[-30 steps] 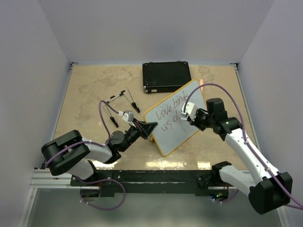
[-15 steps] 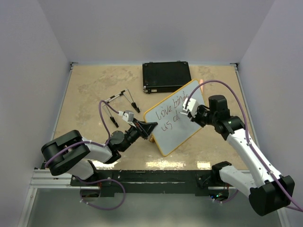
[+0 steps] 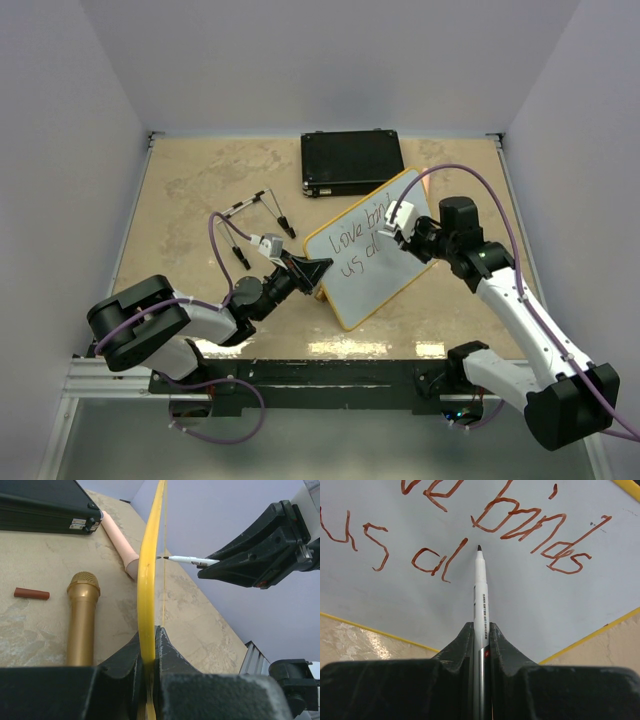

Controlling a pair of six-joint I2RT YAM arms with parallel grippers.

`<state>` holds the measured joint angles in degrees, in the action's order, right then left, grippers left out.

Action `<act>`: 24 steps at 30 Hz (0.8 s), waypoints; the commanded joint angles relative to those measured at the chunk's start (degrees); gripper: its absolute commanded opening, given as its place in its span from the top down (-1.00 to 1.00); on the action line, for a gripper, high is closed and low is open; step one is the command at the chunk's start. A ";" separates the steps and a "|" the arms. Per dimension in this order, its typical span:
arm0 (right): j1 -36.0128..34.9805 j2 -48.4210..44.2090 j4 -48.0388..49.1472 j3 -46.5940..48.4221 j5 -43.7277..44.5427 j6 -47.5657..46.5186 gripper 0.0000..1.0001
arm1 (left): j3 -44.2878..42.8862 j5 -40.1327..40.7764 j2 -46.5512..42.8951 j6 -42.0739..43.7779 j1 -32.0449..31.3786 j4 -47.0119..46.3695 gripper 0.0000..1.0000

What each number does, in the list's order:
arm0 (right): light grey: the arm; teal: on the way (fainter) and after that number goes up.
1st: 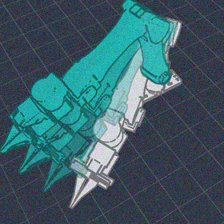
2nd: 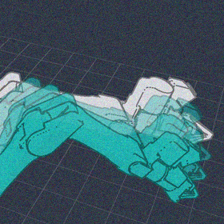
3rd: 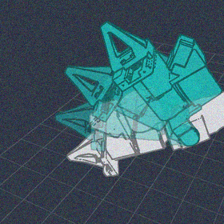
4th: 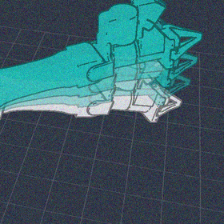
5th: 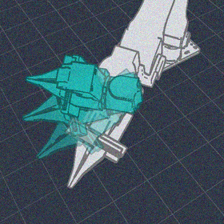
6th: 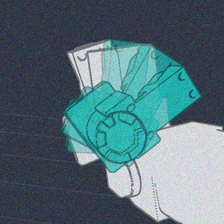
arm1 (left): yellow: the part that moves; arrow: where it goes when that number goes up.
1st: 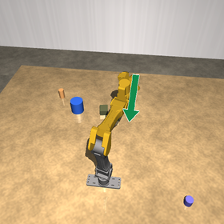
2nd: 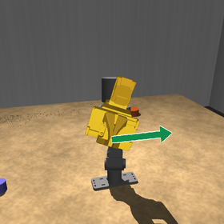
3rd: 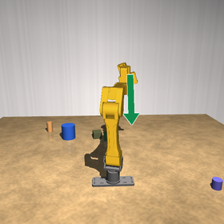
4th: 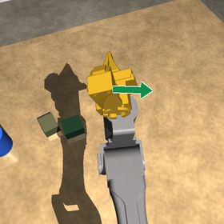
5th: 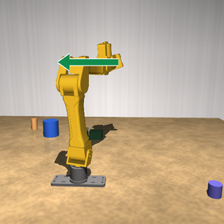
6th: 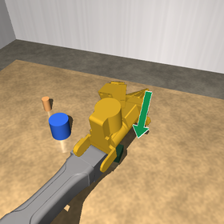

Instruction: Write a sentence on the whiteboard

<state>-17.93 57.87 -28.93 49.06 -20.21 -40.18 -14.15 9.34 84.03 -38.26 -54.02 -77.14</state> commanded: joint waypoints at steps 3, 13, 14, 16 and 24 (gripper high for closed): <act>0.27 -0.04 2.56 2.45 -0.01 1.16 1.00 | 0.27 -3.19 1.31 6.00 -0.56 0.33 1.00; 0.36 1.81 0.45 2.27 0.08 -0.16 1.00 | 0.35 -3.10 1.14 6.00 -0.56 0.42 1.00; 0.27 1.81 0.36 2.18 0.17 -0.24 1.00 | 0.35 -3.02 1.14 6.00 -0.56 0.42 1.00; 0.27 1.81 0.19 2.01 0.26 -0.33 1.00 | 0.35 -3.10 1.14 6.09 -0.56 0.42 1.00; 0.27 0.67 -2.01 1.22 0.43 -1.65 1.00 | 0.44 -2.84 0.87 6.18 -0.56 0.59 1.00</act>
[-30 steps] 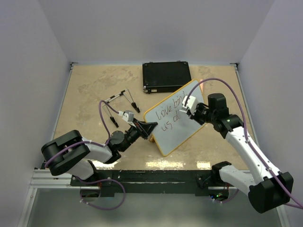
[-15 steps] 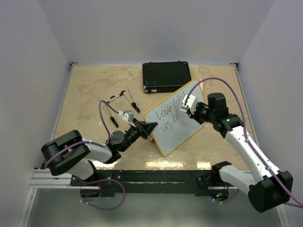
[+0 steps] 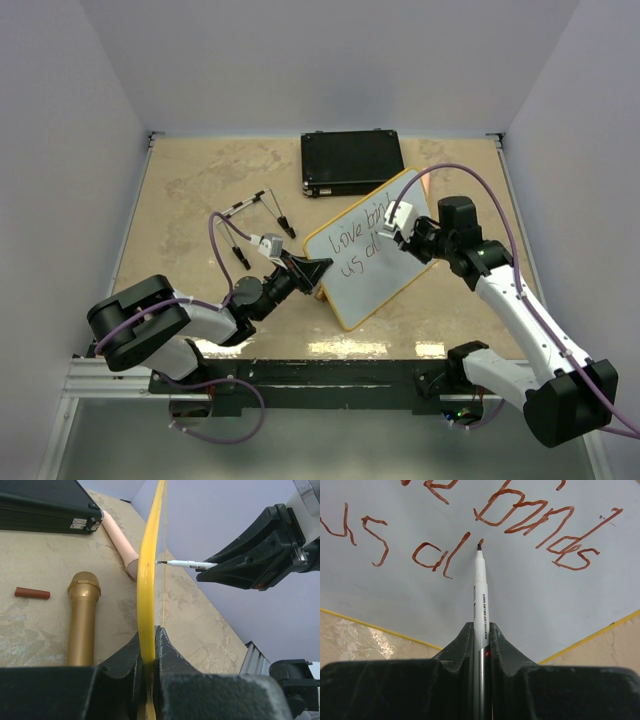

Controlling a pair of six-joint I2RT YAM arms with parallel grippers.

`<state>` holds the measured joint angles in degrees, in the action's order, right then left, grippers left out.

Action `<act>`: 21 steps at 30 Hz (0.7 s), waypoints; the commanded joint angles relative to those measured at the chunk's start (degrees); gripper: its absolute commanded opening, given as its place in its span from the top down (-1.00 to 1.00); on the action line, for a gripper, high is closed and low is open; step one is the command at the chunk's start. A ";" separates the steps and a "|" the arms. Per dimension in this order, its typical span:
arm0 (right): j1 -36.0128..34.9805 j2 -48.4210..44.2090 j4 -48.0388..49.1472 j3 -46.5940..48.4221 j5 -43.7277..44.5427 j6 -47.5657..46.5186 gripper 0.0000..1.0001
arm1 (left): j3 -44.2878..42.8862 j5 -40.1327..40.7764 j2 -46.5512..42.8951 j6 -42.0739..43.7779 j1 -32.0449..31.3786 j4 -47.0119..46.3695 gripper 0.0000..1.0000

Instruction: Write a sentence on the whiteboard

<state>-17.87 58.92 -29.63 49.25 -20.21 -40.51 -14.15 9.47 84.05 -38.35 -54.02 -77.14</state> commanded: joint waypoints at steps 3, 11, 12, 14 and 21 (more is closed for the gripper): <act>0.20 -0.82 -1.92 0.32 0.61 -1.67 1.00 | 0.35 -3.06 0.85 6.27 -0.56 0.59 1.00; 0.20 -1.17 -4.12 -1.35 1.13 -3.08 1.00 | 0.35 -2.97 0.67 6.27 -0.56 0.86 1.00; 0.20 -1.26 -4.30 -1.62 1.22 -3.26 1.00 | 0.27 -3.06 0.68 6.27 -0.56 0.86 1.00; 0.20 -1.26 -4.83 -1.79 1.48 -3.61 1.00 | 0.27 -2.97 0.68 6.27 -0.56 0.86 1.00; 0.29 -1.00 -5.97 -2.76 2.54 -4.22 1.00 | 0.27 -2.97 0.68 6.27 -0.56 0.86 1.00</act>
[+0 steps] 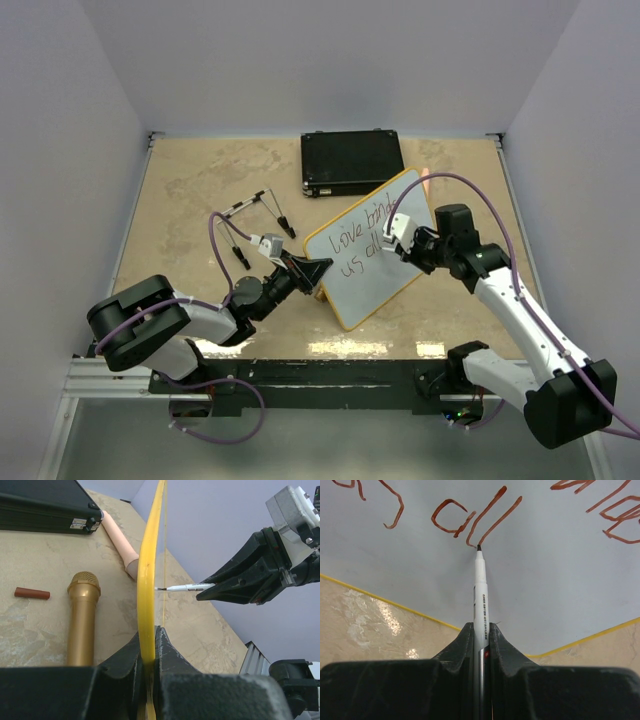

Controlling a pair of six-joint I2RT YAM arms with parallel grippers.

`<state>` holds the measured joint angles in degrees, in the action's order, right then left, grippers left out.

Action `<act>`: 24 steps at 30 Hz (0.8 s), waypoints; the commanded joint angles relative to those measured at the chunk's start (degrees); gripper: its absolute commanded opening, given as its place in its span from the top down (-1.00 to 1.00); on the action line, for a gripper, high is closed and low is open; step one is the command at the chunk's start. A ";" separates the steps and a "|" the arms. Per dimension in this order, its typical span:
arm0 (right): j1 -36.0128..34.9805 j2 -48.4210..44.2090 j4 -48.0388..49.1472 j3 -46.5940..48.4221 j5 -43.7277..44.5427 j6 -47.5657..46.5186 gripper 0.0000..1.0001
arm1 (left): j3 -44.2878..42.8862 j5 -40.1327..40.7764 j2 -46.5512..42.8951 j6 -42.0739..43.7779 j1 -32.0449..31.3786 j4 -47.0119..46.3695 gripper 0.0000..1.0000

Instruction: Write a sentence on the whiteboard

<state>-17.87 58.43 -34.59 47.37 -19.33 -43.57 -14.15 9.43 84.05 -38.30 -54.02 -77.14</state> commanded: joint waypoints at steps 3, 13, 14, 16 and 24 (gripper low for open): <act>0.20 -0.25 -0.83 -1.14 2.28 -1.34 1.00 | 0.35 -2.93 0.68 6.14 -0.56 0.86 1.00; 0.46 -0.78 1.01 0.26 4.04 0.59 1.00 | 0.53 -2.93 0.59 6.22 -0.56 0.77 1.00; 0.38 -0.78 1.10 0.52 4.13 0.77 1.00 | 0.53 -2.93 0.50 6.22 -0.56 0.77 1.00; 0.38 -0.78 0.84 1.31 3.87 0.86 1.00 | 0.62 -2.93 0.41 6.22 -0.56 0.77 1.00; 0.47 -3.67 -2.93 4.30 -1.14 0.15 1.00 | 0.97 -2.84 0.32 6.22 -0.56 0.68 1.00</act>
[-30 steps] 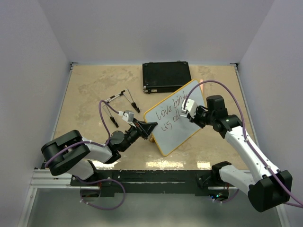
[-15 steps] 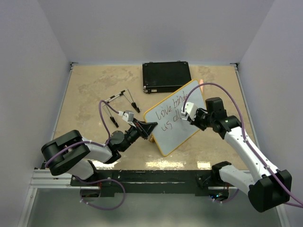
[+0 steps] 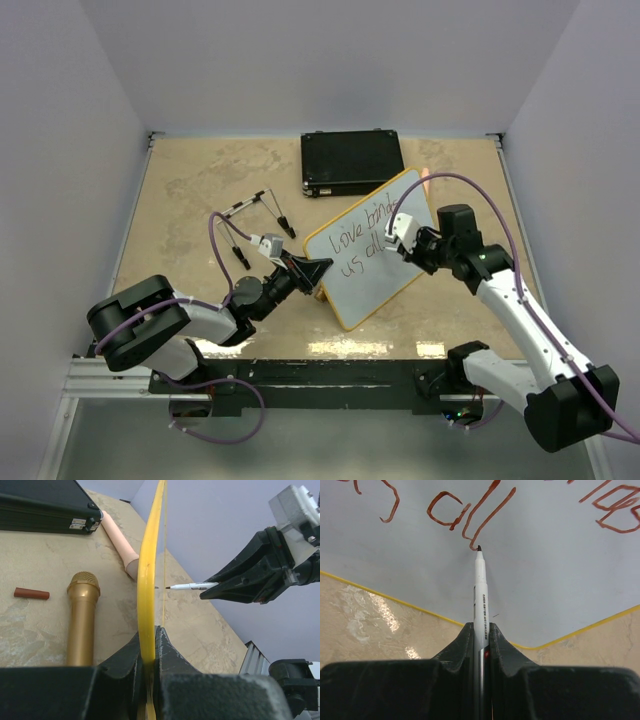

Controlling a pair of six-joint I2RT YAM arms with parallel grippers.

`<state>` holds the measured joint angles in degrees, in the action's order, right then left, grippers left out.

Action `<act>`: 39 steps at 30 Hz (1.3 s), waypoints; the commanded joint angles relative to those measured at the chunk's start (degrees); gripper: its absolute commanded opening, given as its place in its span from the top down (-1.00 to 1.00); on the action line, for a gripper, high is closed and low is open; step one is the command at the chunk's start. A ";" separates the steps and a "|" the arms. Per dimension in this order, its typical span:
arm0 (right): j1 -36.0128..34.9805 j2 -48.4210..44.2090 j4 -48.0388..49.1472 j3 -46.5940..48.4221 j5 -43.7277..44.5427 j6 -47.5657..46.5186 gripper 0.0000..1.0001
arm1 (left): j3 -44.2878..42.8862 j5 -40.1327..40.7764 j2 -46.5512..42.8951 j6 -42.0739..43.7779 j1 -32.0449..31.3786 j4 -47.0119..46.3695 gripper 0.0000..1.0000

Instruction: Write a sentence on the whiteboard

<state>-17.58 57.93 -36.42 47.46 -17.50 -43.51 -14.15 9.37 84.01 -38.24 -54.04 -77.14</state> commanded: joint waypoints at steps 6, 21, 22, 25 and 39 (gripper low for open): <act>0.27 -5.28 -1.11 5.54 -4.65 0.88 1.00 | 0.97 -2.77 0.46 6.16 -0.63 0.50 1.00; 4.66 -5.11 4.96 1.76 -8.60 3.17 1.00 | 1.14 -2.69 0.28 6.16 -0.54 0.59 1.00; 4.92 -5.02 4.96 1.76 -8.87 3.16 1.00 | 1.14 -2.69 0.28 6.16 -0.54 0.68 1.00; 6.33 -4.76 4.70 1.84 -10.19 2.90 1.00 | 1.32 -2.60 0.11 6.07 -0.54 0.68 1.00; 8.62 -4.14 3.55 2.20 -13.18 2.20 1.00 | 1.67 -2.51 -0.33 5.63 -0.54 0.33 1.00</act>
<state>-9.30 54.02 -33.69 49.25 -28.32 -41.17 -14.13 9.37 83.88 -38.17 -54.04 -77.14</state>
